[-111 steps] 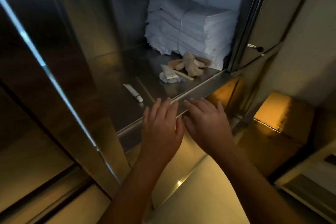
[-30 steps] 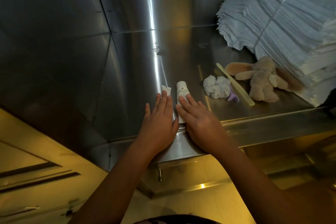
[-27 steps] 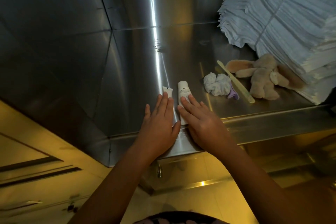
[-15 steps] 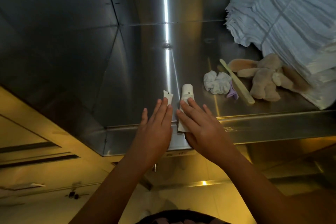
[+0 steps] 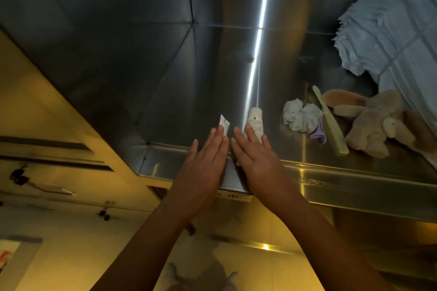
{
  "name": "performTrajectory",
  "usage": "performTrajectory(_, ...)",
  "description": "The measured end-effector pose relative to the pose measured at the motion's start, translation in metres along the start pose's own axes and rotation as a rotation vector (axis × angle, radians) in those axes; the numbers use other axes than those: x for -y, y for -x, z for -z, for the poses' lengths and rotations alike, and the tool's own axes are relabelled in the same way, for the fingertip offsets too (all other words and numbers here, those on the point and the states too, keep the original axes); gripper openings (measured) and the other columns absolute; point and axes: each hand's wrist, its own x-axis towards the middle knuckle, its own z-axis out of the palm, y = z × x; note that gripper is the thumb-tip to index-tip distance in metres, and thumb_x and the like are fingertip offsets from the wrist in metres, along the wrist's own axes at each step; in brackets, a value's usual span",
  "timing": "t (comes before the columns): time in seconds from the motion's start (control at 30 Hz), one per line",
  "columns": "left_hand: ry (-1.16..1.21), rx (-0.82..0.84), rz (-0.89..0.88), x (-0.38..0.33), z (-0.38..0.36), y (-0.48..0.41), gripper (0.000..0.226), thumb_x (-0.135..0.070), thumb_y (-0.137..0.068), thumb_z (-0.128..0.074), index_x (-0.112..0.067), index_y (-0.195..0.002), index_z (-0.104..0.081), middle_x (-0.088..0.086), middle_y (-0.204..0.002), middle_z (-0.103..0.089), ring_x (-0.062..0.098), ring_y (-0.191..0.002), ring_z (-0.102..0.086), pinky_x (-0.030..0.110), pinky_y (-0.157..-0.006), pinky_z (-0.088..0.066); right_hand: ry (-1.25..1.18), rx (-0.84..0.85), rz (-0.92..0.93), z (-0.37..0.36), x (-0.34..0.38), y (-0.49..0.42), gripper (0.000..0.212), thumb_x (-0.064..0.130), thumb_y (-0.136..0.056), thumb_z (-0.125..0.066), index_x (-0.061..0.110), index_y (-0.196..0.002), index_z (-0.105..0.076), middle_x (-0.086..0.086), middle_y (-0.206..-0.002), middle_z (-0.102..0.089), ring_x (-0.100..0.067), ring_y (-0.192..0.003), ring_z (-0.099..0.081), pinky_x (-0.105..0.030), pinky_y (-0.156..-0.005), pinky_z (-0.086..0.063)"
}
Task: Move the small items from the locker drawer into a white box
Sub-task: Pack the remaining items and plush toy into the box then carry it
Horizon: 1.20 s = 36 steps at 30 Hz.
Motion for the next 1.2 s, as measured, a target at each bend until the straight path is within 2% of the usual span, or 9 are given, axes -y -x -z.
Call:
performTrajectory(0.17, 0.078, -0.096, 0.026, 0.000, 0.003, 0.013, 0.067, -0.029, -0.078, -0.028, -0.014, -0.135, 0.005, 0.002, -0.144, 0.014, 0.015, -0.129, 0.027, 0.037, -0.102, 0.018, -0.017, -0.048, 0.078, 0.007, 0.002, 0.003, 0.071, 0.003, -0.056, -0.085, -0.008, -0.119, -0.054, -0.027, -0.126, -0.052, -0.048, -0.117, -0.045, -0.060, -0.092, -0.029)
performTrajectory(0.27, 0.081, -0.178, 0.017, 0.003, 0.006, 0.022, 0.074, -0.017, -0.079, -0.056, -0.008, -0.136, -0.010, 0.008, -0.144, -0.002, 0.023, -0.134, 0.001, 0.047, -0.103, 0.001, -0.020, -0.076, 0.128, 0.011, 0.011, 0.008, 0.069, 0.002, -0.056, -0.084, -0.007, -0.118, -0.056, -0.026, -0.124, -0.054, -0.048, -0.115, -0.047, -0.061, -0.090, -0.031)
performTrajectory(0.37, 0.000, -0.303, -0.005, 0.002, 0.012, 0.036, 0.079, -0.005, -0.060, -0.078, 0.006, -0.129, -0.042, 0.020, -0.139, -0.030, 0.030, -0.126, -0.027, 0.055, -0.094, -0.020, -0.021, -0.118, 0.168, 0.014, 0.025, 0.012, 0.056, 0.004, -0.062, -0.076, -0.007, -0.114, -0.058, -0.026, -0.121, -0.056, -0.048, -0.112, -0.049, -0.062, -0.089, -0.033)
performTrajectory(0.47, -0.032, -0.352, -0.029, 0.004, 0.020, 0.052, 0.072, -0.002, -0.060, -0.074, 0.005, -0.126, -0.048, 0.024, -0.136, -0.043, 0.030, -0.126, -0.029, 0.058, -0.093, -0.020, -0.014, -0.132, 0.166, 0.017, 0.043, 0.016, 0.051, 0.002, -0.065, -0.071, -0.007, -0.114, -0.059, -0.026, -0.121, -0.056, -0.049, -0.112, -0.049, -0.063, -0.088, -0.037)
performTrajectory(0.57, -0.044, -0.366, -0.022, 0.005, 0.027, 0.068, 0.078, 0.000, -0.054, -0.079, 0.003, -0.126, -0.049, 0.019, -0.138, -0.034, 0.029, -0.125, -0.029, 0.058, -0.092, -0.019, -0.013, -0.123, 0.137, 0.020, 0.064, 0.024, 0.059, -0.007, -0.058, -0.078, -0.007, -0.113, -0.060, -0.025, -0.120, -0.056, -0.049, -0.112, -0.049, -0.064, -0.086, -0.040)
performTrajectory(0.73, 0.031, -0.376, -0.041, 0.013, 0.036, 0.113, 0.061, -0.002, -0.066, -0.051, 0.006, -0.126, -0.048, 0.026, -0.135, -0.043, 0.032, -0.126, -0.027, 0.061, -0.094, -0.015, 0.021, -0.132, 0.153, 0.020, 0.103, 0.040, 0.062, -0.008, -0.054, -0.081, -0.005, -0.113, -0.061, -0.024, -0.120, -0.057, -0.046, -0.111, -0.051, -0.062, -0.084, -0.045)
performTrajectory(0.9, 0.071, -0.392, -0.021, 0.024, 0.042, 0.159, 0.059, -0.001, -0.067, -0.054, 0.008, -0.125, -0.048, 0.030, -0.133, -0.044, 0.035, -0.125, -0.029, 0.061, -0.092, -0.019, 0.025, -0.104, 0.182, 0.010, 0.146, 0.052, 0.052, 0.001, -0.065, -0.068, -0.004, -0.116, -0.060, -0.022, -0.123, -0.056, -0.043, -0.116, -0.048, -0.058, -0.091, -0.039)
performTrajectory(1.0, 0.065, -0.420, 0.014, 0.034, 0.044, 0.185, 0.064, 0.006, -0.062, -0.064, 0.007, -0.125, -0.049, 0.029, -0.132, -0.045, 0.035, -0.125, -0.031, 0.060, -0.093, -0.020, 0.017, -0.107, 0.207, 0.004, 0.171, 0.054, 0.058, -0.002, -0.060, -0.078, -0.003, -0.115, -0.060, -0.022, -0.122, -0.057, -0.042, -0.115, -0.050, -0.057, -0.091, -0.039)
performTrajectory(1.2, 0.044, -0.443, 0.138, 0.069, 0.052, 0.247, 0.054, 0.003, -0.068, -0.048, 0.010, -0.121, -0.052, 0.030, -0.130, -0.047, 0.037, -0.123, -0.035, 0.059, -0.092, -0.022, -0.047, -0.133, 0.343, -0.008, 0.229, 0.048, 0.050, 0.001, -0.066, -0.064, -0.004, -0.115, -0.059, -0.024, -0.121, -0.057, -0.044, -0.113, -0.051, -0.058, -0.089, -0.038)
